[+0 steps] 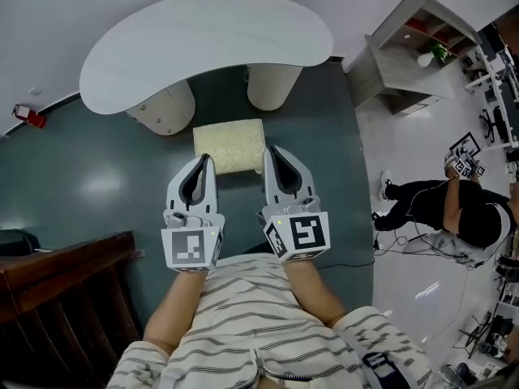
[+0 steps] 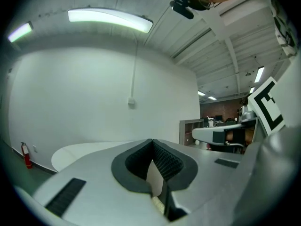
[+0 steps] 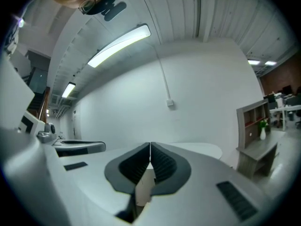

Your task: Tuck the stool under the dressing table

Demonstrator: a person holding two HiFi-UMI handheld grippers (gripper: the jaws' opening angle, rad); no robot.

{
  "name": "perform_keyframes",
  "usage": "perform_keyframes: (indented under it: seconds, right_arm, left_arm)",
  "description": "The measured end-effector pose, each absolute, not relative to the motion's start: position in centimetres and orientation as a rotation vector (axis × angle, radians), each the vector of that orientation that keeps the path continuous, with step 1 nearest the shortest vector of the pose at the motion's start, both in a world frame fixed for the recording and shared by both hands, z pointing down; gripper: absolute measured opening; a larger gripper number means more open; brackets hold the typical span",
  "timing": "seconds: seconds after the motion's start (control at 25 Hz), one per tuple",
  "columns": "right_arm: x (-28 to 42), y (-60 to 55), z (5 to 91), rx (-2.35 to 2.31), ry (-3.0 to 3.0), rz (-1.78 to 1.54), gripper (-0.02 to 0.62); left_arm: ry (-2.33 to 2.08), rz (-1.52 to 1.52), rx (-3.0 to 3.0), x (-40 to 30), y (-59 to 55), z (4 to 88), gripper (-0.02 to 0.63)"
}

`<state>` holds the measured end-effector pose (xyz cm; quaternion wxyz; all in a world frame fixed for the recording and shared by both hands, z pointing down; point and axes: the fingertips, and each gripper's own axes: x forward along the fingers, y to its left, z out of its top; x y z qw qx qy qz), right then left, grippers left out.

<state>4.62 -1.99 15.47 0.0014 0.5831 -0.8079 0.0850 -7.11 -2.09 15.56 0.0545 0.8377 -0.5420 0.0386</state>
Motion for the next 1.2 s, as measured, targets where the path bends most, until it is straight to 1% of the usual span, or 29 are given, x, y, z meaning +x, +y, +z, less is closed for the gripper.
perform_keyframes:
  seconds: [0.48,0.88,1.2]
  right_arm:
    - [1.7,-3.0,22.5,1.725,-2.439,0.412,0.014]
    - [0.9,-4.9,31.1,1.658,-2.356,0.500,0.014]
    - [1.1,-5.5,36.9,1.648,-2.299,0.565,0.014]
  left_arm:
    - [-1.581,0.187,2.475,-8.3,-2.7,21.7,0.006]
    - [-1.583,0.305,2.372,-9.6,-4.4,30.5,0.006]
    - [-1.562,0.353,2.324,-9.2,-5.0,36.7,0.006]
